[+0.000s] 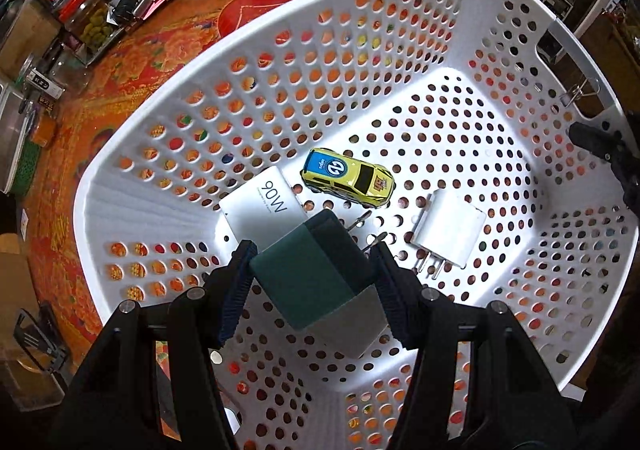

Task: Organize rigid objects
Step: 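Carry the teal charger into the basket and open the left tool, then return the left tool and grasp the Hello Kitty charger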

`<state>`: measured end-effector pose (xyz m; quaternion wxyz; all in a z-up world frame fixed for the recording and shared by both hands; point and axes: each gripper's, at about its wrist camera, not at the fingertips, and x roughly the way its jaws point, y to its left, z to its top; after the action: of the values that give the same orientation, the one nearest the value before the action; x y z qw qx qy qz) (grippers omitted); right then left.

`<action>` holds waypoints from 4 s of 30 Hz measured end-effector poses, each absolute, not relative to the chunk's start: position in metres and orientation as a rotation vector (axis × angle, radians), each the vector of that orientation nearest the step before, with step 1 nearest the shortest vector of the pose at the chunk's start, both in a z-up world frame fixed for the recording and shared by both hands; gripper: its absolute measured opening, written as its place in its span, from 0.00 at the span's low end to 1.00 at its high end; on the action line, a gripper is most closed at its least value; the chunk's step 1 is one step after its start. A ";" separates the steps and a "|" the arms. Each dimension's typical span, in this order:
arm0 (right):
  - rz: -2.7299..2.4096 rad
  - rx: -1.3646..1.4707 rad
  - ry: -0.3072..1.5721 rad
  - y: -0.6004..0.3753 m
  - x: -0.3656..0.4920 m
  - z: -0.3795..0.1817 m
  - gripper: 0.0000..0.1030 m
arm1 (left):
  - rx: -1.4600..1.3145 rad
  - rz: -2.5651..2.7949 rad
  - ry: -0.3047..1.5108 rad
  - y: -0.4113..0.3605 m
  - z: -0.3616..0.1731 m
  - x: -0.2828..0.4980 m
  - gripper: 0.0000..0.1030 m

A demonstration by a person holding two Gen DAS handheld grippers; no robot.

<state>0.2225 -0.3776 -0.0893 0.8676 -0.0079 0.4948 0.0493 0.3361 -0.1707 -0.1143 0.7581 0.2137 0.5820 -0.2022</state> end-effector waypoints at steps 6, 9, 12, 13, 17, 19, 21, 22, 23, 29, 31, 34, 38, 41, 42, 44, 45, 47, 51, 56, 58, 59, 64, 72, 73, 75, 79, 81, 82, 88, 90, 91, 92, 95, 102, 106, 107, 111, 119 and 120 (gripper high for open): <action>0.104 -0.014 1.035 -0.378 0.223 -0.089 0.09 | 0.489 -0.434 1.267 -0.171 -0.117 0.336 0.55; 0.104 -0.013 1.035 -0.378 0.223 -0.089 0.09 | 0.503 -0.438 1.250 -0.173 -0.113 0.334 0.57; 0.104 -0.014 1.035 -0.378 0.223 -0.089 0.09 | 0.504 -0.459 1.211 -0.173 -0.100 0.327 0.68; 0.104 -0.015 1.036 -0.378 0.223 -0.089 0.09 | 0.500 -0.464 1.198 -0.172 -0.095 0.324 0.76; 0.104 -0.014 1.034 -0.378 0.222 -0.089 0.09 | 0.481 -0.456 1.103 -0.158 -0.060 0.313 0.90; 0.105 -0.012 1.033 -0.379 0.223 -0.090 0.09 | 0.487 -0.437 1.061 -0.148 -0.042 0.306 0.92; 0.104 -0.013 1.032 -0.379 0.222 -0.090 0.09 | 0.484 -0.422 1.021 -0.134 -0.023 0.299 0.93; 0.105 -0.012 1.031 -0.380 0.222 -0.090 0.09 | 0.477 -0.413 1.006 -0.128 -0.016 0.296 0.96; 0.105 -0.011 1.031 -0.380 0.223 -0.091 0.09 | 0.472 -0.407 0.992 -0.120 -0.009 0.293 0.98; 0.105 -0.011 1.031 -0.381 0.223 -0.091 0.09 | 0.394 -0.293 0.947 -0.056 0.013 0.287 0.99; 0.105 -0.010 1.031 -0.381 0.223 -0.091 0.09 | 0.351 -0.253 0.960 -0.028 0.011 0.290 0.99; 0.105 -0.010 1.030 -0.381 0.223 -0.091 0.09 | 0.293 -0.175 0.983 0.014 0.000 0.294 0.99; 0.105 -0.009 1.029 -0.381 0.222 -0.091 0.09 | 0.220 -0.097 1.044 0.059 -0.030 0.298 0.99; 0.105 -0.008 1.029 -0.381 0.223 -0.091 0.09 | 0.187 -0.091 1.094 0.072 -0.060 0.298 0.99; 0.105 -0.007 1.029 -0.381 0.223 -0.090 0.09 | 0.175 -0.102 1.118 0.073 -0.071 0.300 0.99; 0.105 -0.008 1.028 -0.381 0.223 -0.090 0.09 | 0.134 -0.141 1.150 0.070 -0.090 0.302 0.99; 0.106 -0.006 1.028 -0.381 0.223 -0.090 0.09 | 0.110 -0.163 1.165 0.070 -0.098 0.304 0.99; 0.107 -0.006 1.028 -0.381 0.223 -0.089 0.09 | 0.082 -0.204 1.195 0.066 -0.114 0.307 0.99; 0.106 -0.010 1.031 -0.381 0.223 -0.089 0.09 | 0.106 -0.224 1.226 0.052 -0.131 0.311 0.99; 0.107 -0.010 1.030 -0.380 0.223 -0.089 0.09 | 0.130 -0.216 1.219 0.056 -0.132 0.295 0.99; 0.107 -0.008 1.028 -0.380 0.223 -0.089 0.10 | 0.112 -0.203 1.219 0.066 -0.130 0.286 0.98; 0.106 -0.010 1.028 -0.380 0.223 -0.090 0.10 | 0.100 -0.192 1.218 0.071 -0.131 0.282 0.98; 0.108 -0.006 1.027 -0.381 0.223 -0.089 0.10 | 0.054 -0.217 1.205 0.081 -0.130 0.274 0.93; 0.108 -0.005 1.027 -0.381 0.223 -0.089 0.10 | 0.034 -0.382 1.162 0.050 -0.132 0.293 0.93; 0.108 -0.006 1.027 -0.382 0.223 -0.089 0.10 | 0.044 -0.404 1.161 0.044 -0.134 0.296 0.93; 0.109 -0.007 1.028 -0.381 0.223 -0.089 0.10 | 0.079 -0.430 1.164 0.034 -0.137 0.302 0.93; 0.110 -0.008 1.028 -0.382 0.224 -0.089 0.10 | 0.157 -0.443 1.152 0.021 -0.140 0.307 0.90; 0.109 -0.007 1.028 -0.381 0.224 -0.089 0.10 | 0.161 -0.436 1.162 0.021 -0.142 0.307 0.82; 0.109 -0.007 1.028 -0.381 0.224 -0.089 0.10 | 0.163 -0.425 1.165 0.023 -0.142 0.305 0.75; 0.109 -0.007 1.028 -0.381 0.224 -0.089 0.10 | 0.115 -0.378 1.179 0.048 -0.138 0.277 0.75; 0.110 -0.008 1.027 -0.381 0.224 -0.089 0.10 | 0.111 -0.355 1.184 0.055 -0.136 0.264 0.76; 0.111 -0.006 1.027 -0.382 0.224 -0.089 0.10 | 0.110 -0.340 1.191 0.058 -0.137 0.260 0.76; 0.111 -0.004 1.026 -0.381 0.223 -0.089 0.10 | 0.100 -0.306 1.207 0.063 -0.139 0.257 0.76; 0.112 -0.003 1.025 -0.381 0.223 -0.089 0.11 | 0.056 -0.247 1.227 0.080 -0.144 0.253 0.76; 0.112 -0.004 1.025 -0.381 0.223 -0.089 0.11 | -0.023 -0.166 1.234 0.100 -0.147 0.266 0.78; 0.111 -0.004 1.025 -0.381 0.223 -0.089 0.11 | -0.022 -0.093 1.240 0.104 -0.150 0.269 0.77; 0.112 -0.004 1.025 -0.381 0.223 -0.089 0.11 | -0.041 -0.102 1.247 0.104 -0.153 0.270 0.77; 0.112 -0.006 1.026 -0.379 0.223 -0.088 0.11 | -0.023 -0.108 1.266 0.098 -0.159 0.269 0.70; 0.112 -0.008 1.027 -0.378 0.223 -0.088 0.11 | -0.004 -0.140 1.280 0.081 -0.163 0.270 0.25; 0.112 -0.008 1.026 -0.378 0.223 -0.088 0.11 | 0.008 -0.143 1.280 0.077 -0.162 0.269 0.25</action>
<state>0.2234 -0.3779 -0.0877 0.8696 -0.0040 0.4907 0.0536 0.2687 0.0775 -0.1618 0.7998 0.0038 0.5966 -0.0664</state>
